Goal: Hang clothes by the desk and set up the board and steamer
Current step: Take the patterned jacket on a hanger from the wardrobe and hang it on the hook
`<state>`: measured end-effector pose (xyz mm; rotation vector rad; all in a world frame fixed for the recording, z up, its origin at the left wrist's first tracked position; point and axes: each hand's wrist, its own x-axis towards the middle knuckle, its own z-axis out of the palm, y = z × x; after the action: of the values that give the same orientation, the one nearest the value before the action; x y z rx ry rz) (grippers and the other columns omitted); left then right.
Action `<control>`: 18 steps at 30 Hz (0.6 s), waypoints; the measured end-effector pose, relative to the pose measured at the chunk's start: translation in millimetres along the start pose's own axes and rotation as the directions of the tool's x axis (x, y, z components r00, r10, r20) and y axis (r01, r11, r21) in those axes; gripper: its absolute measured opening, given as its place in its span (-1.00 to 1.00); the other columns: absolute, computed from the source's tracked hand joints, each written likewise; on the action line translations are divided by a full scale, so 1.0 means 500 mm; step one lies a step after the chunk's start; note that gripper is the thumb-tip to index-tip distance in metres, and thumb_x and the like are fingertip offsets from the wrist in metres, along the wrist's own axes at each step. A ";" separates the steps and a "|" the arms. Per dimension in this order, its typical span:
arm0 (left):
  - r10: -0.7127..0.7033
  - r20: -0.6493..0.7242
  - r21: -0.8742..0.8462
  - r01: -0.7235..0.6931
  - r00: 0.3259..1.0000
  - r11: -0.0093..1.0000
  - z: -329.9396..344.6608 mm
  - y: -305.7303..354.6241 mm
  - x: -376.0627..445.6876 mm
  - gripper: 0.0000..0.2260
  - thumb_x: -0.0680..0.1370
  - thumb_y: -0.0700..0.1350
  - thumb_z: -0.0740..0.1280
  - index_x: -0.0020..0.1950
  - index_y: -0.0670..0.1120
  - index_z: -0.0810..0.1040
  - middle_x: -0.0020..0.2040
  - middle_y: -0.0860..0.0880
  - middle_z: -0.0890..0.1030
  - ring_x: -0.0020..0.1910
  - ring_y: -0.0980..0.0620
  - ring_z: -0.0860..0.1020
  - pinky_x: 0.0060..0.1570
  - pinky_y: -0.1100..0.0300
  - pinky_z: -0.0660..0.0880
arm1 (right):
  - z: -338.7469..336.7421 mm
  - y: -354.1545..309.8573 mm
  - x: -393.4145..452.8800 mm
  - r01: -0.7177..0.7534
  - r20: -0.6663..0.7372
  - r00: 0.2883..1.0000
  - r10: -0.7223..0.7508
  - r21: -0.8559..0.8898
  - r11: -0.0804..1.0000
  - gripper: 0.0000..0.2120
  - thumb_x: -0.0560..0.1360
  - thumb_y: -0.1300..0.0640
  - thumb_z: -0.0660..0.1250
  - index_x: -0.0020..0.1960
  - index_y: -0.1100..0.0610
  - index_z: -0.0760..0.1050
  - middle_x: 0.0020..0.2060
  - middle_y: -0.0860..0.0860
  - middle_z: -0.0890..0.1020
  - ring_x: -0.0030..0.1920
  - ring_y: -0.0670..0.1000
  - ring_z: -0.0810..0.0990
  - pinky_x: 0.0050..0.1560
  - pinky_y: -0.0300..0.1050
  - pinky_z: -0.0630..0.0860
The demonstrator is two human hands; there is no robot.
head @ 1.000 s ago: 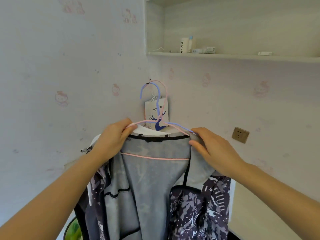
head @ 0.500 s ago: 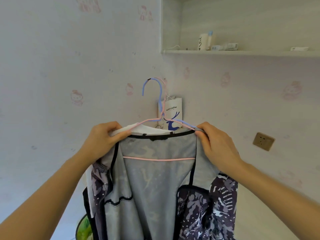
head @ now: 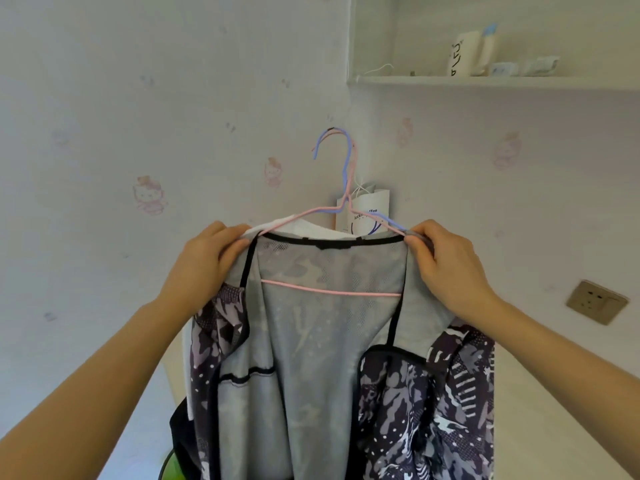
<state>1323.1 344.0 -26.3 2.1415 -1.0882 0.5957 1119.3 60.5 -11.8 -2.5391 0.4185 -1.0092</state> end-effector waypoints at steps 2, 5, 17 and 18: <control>0.027 -0.038 0.003 -0.026 0.999 1.000 0.007 -0.032 0.052 -0.74 0.62 -0.04 0.20 0.23 -0.05 0.58 -0.16 -0.06 0.50 -0.18 -0.02 0.51 -0.12 0.24 0.34 | 0.022 0.000 0.048 -0.016 -0.001 1.000 0.016 0.019 1.000 -0.84 0.59 0.03 0.19 -0.06 0.06 0.48 -0.28 -0.08 0.55 -0.23 0.05 0.52 -0.21 0.02 0.47; 0.028 -0.056 0.018 -0.027 0.998 0.999 0.039 -0.079 0.114 -0.75 0.63 -0.05 0.20 0.23 -0.03 0.59 -0.17 -0.05 0.48 -0.19 -0.05 0.51 -0.12 0.14 0.41 | 0.061 0.010 0.109 -0.028 0.003 1.000 0.028 0.013 1.000 -0.84 0.59 0.01 0.19 -0.07 0.05 0.48 -0.34 -0.14 0.51 -0.28 0.01 0.49 -0.21 0.02 0.47; -0.057 0.137 0.018 0.055 0.989 0.998 0.263 -0.229 0.191 -0.74 0.65 -0.08 0.15 0.17 -0.17 0.56 -0.05 -0.15 0.52 -0.08 -0.18 0.54 -0.01 0.00 0.47 | 0.256 0.144 0.204 -0.102 0.073 0.991 0.115 -0.166 0.981 -0.79 0.62 0.00 0.14 -0.02 0.11 0.45 -0.21 -0.01 0.53 -0.23 0.09 0.50 -0.28 0.00 0.43; -0.058 0.166 0.024 0.055 0.984 0.998 0.284 -0.240 0.193 -0.74 0.65 -0.11 0.15 0.19 -0.19 0.54 -0.03 -0.17 0.52 -0.06 -0.19 0.53 0.02 0.01 0.45 | 0.274 0.160 0.210 -0.107 0.087 0.988 0.124 -0.176 0.978 -0.78 0.62 0.00 0.13 -0.03 0.12 0.45 -0.20 0.00 0.52 -0.23 0.09 0.49 -0.28 -0.01 0.42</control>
<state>1489.7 242.7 -102.8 2.2634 -1.1099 0.4074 1278.2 -21.1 -77.4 -2.6663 0.6422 -0.8353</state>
